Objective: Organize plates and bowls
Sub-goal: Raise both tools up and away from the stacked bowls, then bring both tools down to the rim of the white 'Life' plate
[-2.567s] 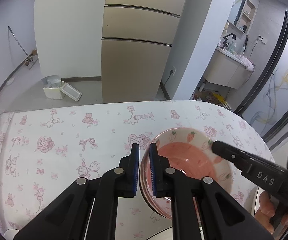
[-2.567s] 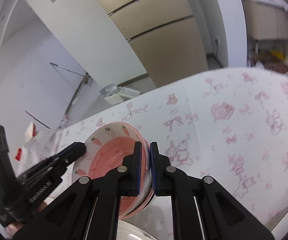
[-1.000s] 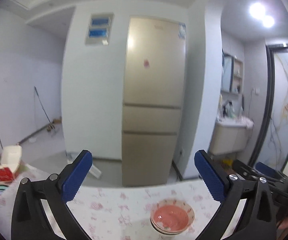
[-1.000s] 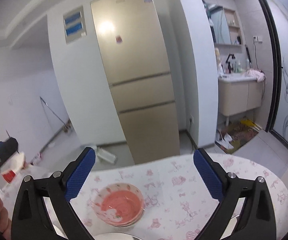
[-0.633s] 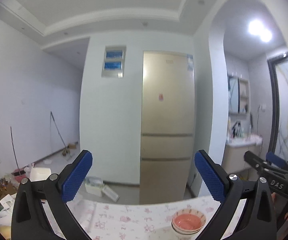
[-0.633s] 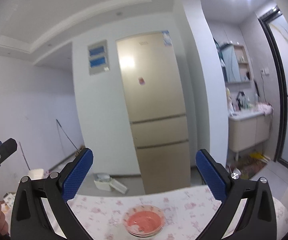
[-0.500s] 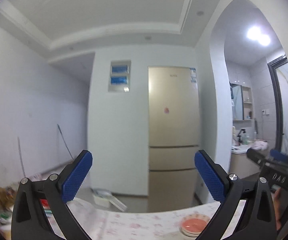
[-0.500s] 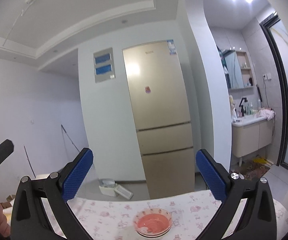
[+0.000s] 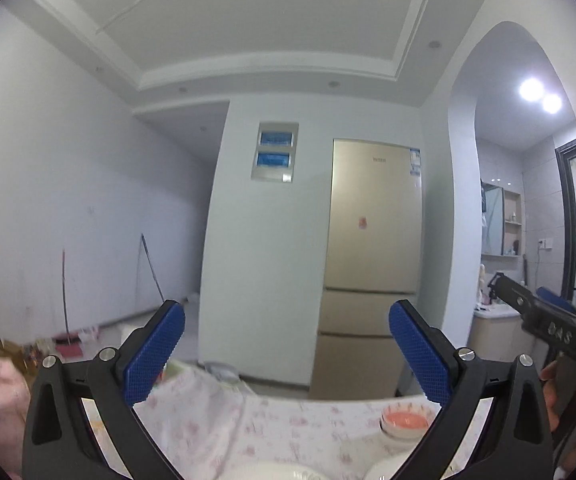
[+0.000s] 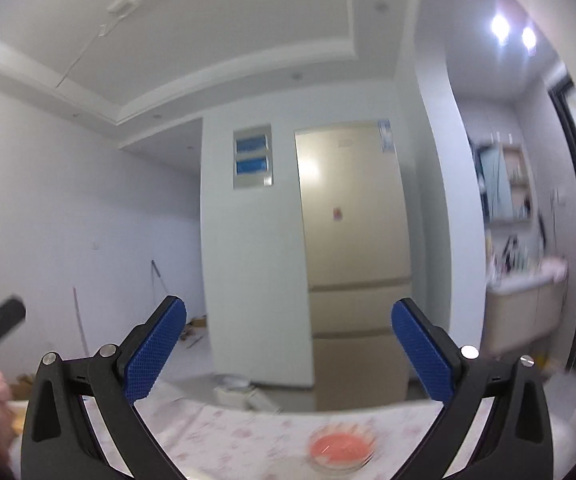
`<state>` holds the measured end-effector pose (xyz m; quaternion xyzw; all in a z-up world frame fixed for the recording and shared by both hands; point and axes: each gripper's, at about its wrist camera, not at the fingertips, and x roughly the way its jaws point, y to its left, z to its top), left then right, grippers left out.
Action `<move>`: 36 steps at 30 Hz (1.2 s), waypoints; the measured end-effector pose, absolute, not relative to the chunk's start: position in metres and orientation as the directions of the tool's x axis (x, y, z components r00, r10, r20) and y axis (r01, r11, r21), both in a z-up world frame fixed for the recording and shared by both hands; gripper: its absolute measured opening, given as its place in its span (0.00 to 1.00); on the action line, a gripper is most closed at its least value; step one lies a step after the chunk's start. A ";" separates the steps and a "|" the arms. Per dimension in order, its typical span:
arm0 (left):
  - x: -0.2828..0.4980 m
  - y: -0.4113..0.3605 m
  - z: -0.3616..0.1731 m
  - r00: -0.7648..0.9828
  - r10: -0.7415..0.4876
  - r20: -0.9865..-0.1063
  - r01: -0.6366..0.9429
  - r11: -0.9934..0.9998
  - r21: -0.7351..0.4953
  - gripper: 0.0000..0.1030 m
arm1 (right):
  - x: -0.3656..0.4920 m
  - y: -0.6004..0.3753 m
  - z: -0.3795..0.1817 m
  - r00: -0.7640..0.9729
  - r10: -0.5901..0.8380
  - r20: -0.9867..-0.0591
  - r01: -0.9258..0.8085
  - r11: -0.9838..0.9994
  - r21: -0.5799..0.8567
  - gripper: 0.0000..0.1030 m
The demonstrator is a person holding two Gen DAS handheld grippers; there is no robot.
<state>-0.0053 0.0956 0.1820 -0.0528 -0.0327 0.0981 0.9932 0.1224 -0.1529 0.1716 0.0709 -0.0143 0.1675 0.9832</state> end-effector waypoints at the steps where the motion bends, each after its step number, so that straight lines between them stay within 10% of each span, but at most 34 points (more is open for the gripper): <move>1: -0.006 0.097 0.174 0.981 0.189 0.051 -0.183 0.977 -0.109 1.00 | 0.124 -0.152 0.166 0.934 0.355 0.045 -0.358 0.919 0.167 1.00; 7: 0.002 0.113 0.115 0.967 0.254 -0.012 -0.254 0.961 -0.109 1.00 | 0.141 -0.131 0.130 0.799 0.600 -0.039 -0.578 0.785 0.224 1.00; 36: 0.098 0.188 -0.029 0.841 0.287 -0.458 -0.425 0.875 -0.231 1.00 | 0.205 -0.074 -0.020 0.777 0.486 -0.400 -0.446 0.873 0.195 0.99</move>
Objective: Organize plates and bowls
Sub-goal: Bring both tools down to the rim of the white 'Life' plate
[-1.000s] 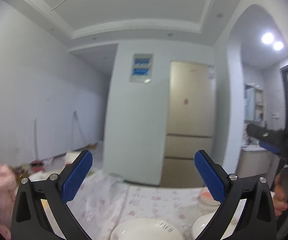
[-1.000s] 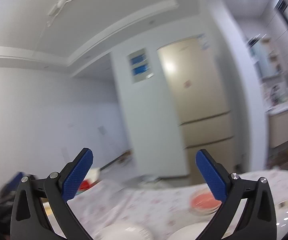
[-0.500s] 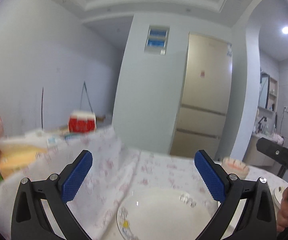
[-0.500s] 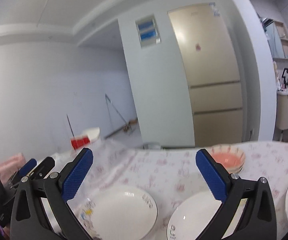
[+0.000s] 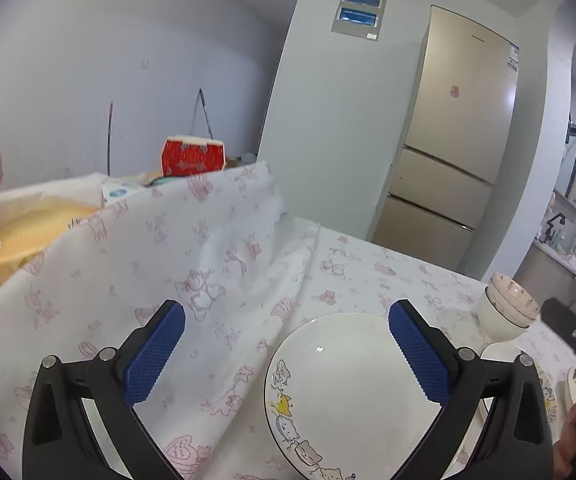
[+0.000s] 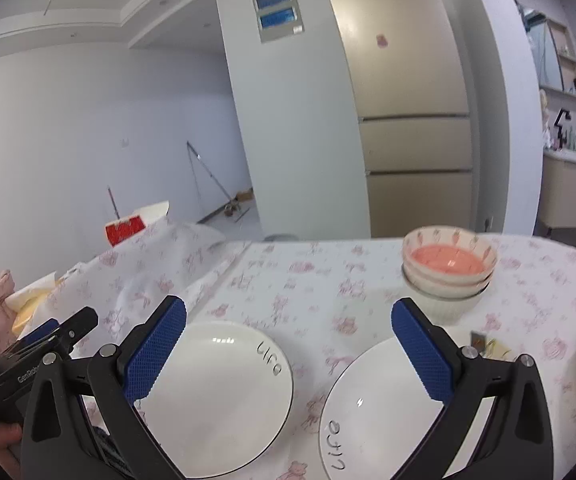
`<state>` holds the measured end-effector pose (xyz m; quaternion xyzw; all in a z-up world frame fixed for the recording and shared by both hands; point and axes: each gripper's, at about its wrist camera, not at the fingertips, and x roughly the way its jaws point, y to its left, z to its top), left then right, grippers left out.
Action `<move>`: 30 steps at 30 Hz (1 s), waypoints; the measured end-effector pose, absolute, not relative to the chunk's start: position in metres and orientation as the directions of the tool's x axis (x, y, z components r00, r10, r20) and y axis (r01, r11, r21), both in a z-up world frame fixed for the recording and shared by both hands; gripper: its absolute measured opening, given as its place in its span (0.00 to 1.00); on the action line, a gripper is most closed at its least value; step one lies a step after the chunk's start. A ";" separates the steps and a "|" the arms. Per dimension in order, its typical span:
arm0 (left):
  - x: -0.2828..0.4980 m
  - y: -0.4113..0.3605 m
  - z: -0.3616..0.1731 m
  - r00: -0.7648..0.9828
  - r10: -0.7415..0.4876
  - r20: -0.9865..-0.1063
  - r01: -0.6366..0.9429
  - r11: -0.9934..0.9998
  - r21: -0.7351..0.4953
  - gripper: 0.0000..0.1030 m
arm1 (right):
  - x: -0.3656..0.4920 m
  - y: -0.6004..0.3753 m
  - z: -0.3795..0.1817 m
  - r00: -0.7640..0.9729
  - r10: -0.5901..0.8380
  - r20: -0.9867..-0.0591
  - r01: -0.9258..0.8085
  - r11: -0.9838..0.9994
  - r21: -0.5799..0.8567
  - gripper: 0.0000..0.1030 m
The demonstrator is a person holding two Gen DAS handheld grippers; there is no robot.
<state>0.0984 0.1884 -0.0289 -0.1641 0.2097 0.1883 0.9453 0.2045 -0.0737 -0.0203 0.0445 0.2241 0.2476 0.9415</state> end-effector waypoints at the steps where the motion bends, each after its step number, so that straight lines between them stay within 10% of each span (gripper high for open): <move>1: 0.099 0.191 -0.032 0.836 0.288 -0.468 -0.434 0.869 -0.239 1.00 | 0.206 -0.073 -0.022 0.778 0.477 -0.408 -0.436 0.878 0.196 0.98; 12: 0.114 0.227 -0.062 0.791 0.126 -0.598 -0.441 0.796 -0.415 0.81 | 0.234 -0.061 -0.064 0.603 0.527 -0.600 -0.439 0.846 0.302 0.58; 30: 0.129 0.244 -0.105 0.693 -0.022 -0.721 -0.499 0.707 -0.501 0.38 | 0.252 -0.055 -0.106 0.346 0.587 -0.732 -0.371 0.802 0.468 0.30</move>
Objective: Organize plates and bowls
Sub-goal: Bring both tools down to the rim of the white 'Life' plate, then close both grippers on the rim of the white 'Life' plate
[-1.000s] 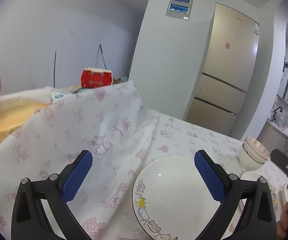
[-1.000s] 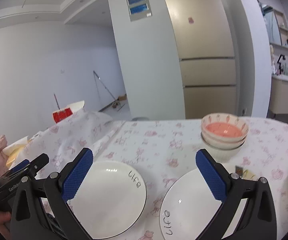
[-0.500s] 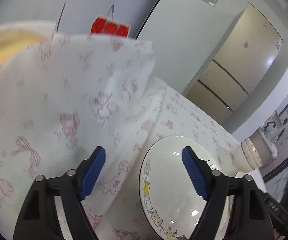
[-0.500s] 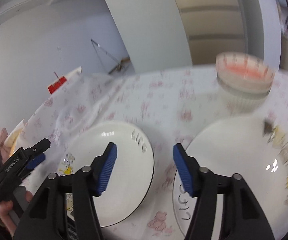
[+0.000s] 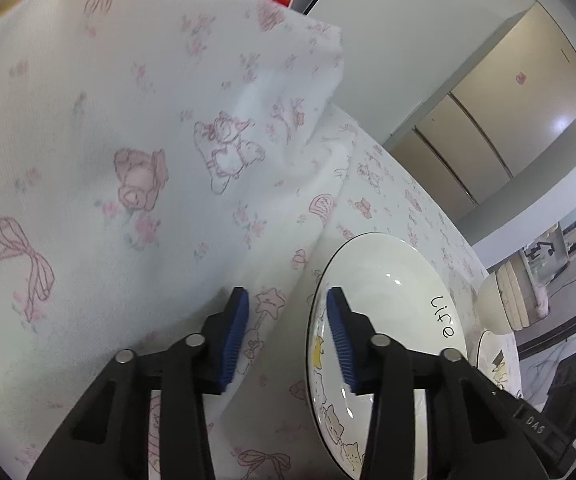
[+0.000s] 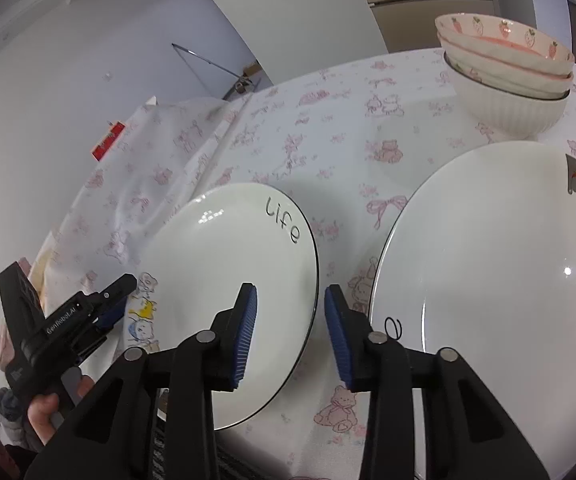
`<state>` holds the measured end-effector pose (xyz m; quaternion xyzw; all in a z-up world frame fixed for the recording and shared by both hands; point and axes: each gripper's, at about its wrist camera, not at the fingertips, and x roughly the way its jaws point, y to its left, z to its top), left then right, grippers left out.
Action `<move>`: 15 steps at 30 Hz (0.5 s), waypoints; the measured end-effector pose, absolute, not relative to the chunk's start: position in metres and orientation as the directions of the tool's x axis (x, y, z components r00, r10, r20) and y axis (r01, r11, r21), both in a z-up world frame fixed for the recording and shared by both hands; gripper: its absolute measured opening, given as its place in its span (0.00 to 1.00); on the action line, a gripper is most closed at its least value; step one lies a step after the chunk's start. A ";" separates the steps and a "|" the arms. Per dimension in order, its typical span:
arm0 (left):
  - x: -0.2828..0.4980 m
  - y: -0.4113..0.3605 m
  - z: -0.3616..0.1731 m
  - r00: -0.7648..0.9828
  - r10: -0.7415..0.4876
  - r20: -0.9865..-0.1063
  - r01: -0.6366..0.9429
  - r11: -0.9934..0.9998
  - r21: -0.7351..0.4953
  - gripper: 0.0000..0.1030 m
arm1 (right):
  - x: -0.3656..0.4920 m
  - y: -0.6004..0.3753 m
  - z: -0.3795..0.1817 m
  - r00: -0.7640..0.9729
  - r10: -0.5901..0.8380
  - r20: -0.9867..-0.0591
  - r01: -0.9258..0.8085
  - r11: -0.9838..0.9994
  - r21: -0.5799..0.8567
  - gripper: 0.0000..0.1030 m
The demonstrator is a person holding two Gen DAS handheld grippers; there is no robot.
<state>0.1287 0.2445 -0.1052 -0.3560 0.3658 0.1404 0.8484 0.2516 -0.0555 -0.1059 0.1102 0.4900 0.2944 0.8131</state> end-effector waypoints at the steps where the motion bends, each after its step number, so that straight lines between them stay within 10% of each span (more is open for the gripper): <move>1: 0.129 0.244 -0.106 0.691 -0.026 -0.722 -0.497 0.707 -0.502 0.37 | 0.252 -0.054 -0.108 0.343 0.586 -0.734 -0.369 0.803 0.468 0.30; 15: 0.136 0.234 -0.112 0.660 -0.103 -0.744 -0.457 0.731 -0.507 0.23 | 0.247 -0.047 -0.110 0.331 0.547 -0.769 -0.362 0.826 0.432 0.27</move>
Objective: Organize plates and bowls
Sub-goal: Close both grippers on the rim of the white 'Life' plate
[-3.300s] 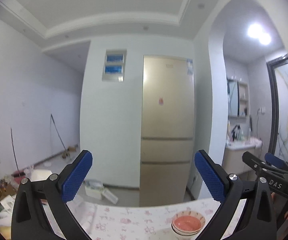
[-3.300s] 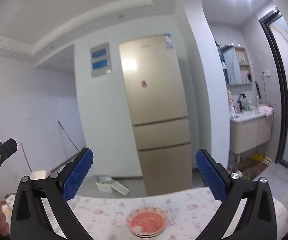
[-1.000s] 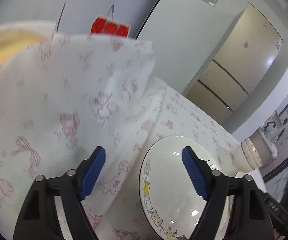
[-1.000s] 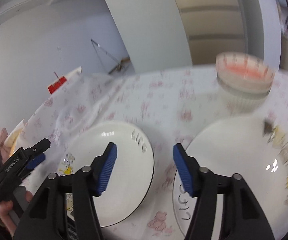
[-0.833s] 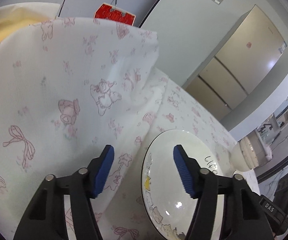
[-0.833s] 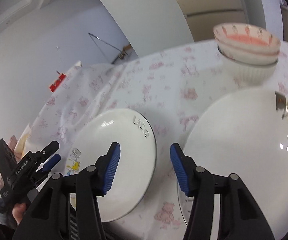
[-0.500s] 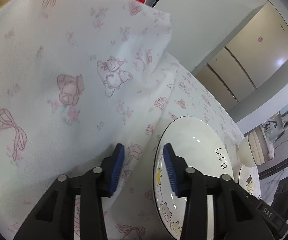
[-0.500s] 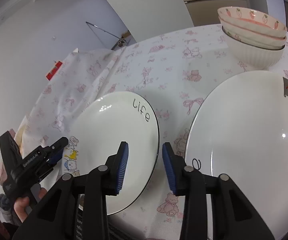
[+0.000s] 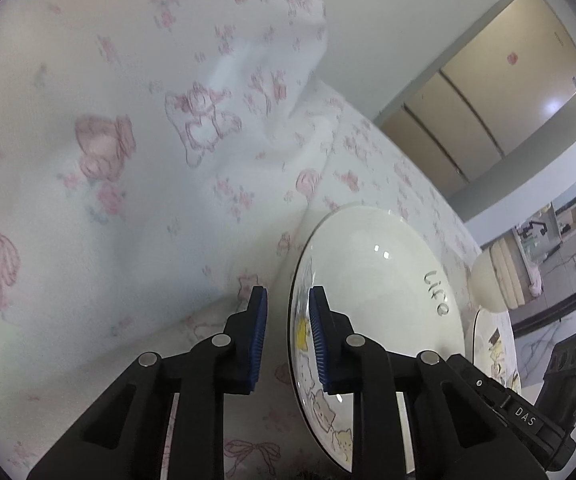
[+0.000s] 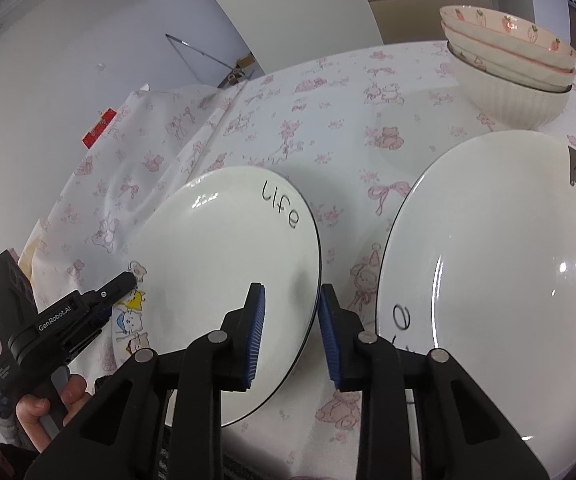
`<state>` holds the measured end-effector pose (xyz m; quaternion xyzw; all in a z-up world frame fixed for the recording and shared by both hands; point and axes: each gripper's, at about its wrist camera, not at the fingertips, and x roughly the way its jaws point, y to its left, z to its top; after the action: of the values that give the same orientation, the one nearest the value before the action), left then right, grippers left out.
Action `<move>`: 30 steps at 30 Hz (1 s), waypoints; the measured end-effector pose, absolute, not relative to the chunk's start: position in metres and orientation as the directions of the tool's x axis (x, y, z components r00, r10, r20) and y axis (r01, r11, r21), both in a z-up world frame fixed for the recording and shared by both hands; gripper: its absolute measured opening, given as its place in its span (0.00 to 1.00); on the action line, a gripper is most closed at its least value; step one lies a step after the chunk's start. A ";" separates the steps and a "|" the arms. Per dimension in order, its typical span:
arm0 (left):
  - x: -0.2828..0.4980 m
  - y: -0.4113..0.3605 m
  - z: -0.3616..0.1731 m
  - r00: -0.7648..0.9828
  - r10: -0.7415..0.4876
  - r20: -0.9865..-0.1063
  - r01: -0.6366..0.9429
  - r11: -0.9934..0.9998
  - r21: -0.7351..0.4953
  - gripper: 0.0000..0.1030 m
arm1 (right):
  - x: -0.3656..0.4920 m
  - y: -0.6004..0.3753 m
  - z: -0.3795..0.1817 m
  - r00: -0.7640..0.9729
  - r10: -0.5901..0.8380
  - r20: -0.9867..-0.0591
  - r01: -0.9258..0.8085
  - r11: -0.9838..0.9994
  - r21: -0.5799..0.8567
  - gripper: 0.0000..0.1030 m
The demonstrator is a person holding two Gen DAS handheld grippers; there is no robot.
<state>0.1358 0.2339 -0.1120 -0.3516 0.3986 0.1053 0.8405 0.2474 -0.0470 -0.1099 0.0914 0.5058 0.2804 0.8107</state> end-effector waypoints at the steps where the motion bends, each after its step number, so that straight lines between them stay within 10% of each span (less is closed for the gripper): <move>1: 0.136 0.233 -0.111 0.660 -0.101 -0.744 -0.457 0.733 -0.504 0.23 | 0.246 -0.047 -0.110 0.326 0.542 -0.774 -0.361 0.828 0.428 0.26; 20: 0.139 0.219 -0.111 0.633 -0.089 -0.769 -0.425 0.790 -0.442 0.15 | 0.229 -0.024 -0.112 0.450 0.386 -0.805 -0.408 0.891 0.199 0.20; 30: 0.137 0.217 -0.104 0.654 -0.066 -0.754 -0.419 0.798 -0.433 0.15 | 0.238 -0.043 -0.111 0.390 0.495 -0.776 -0.364 0.857 0.364 0.13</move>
<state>0.1366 0.2169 -0.1043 -0.3008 0.4029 0.1029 0.8583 0.2379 -0.0430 -0.1108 0.0674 0.4881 0.2585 0.8309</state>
